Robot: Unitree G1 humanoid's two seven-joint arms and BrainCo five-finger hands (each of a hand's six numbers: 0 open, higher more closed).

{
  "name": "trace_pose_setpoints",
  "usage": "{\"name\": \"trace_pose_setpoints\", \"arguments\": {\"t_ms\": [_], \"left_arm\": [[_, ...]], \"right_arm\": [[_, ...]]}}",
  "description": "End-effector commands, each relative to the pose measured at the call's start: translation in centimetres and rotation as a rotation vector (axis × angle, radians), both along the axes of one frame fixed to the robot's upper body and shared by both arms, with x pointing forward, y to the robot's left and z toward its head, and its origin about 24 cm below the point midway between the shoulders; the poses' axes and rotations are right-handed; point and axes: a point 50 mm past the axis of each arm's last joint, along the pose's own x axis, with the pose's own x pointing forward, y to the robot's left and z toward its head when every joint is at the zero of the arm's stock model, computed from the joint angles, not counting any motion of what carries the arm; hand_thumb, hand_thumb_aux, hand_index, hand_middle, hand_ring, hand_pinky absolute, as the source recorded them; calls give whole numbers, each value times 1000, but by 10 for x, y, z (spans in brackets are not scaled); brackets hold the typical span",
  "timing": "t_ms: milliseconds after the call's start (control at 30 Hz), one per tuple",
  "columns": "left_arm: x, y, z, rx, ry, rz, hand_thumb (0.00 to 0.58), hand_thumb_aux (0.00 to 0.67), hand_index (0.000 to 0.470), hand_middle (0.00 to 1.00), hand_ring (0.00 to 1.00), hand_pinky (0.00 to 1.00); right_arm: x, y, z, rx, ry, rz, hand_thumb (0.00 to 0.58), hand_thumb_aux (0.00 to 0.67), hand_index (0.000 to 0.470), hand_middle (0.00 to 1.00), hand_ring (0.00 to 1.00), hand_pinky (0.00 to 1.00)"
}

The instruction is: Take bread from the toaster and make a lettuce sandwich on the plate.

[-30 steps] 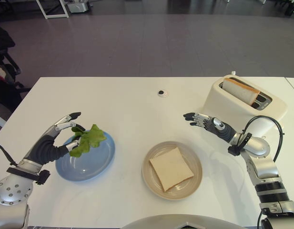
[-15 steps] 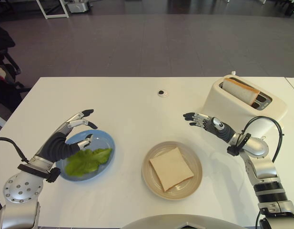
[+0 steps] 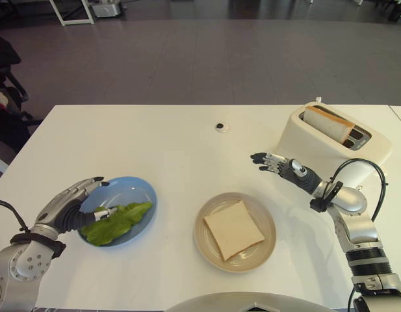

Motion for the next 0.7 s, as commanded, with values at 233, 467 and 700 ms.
{"name": "trace_pose_setpoints", "arguments": {"t_ms": [233, 467, 700], "left_arm": [[-8, -2, -29, 177, 122, -39, 445, 347, 243, 0, 0, 0], [-12, -9, -32, 193, 151, -70, 543, 502, 352, 0, 0, 0], [-12, -12, -36, 206, 161, -79, 493, 410, 288, 0, 0, 0]], "right_arm": [[1, -4, 2, -11, 0, -8, 0, 0, 0, 0, 0, 0], [1, -3, 2, -7, -1, -7, 0, 0, 0, 0, 0, 0], [1, -3, 2, -5, -3, -8, 0, 0, 0, 0, 0, 0]]}}
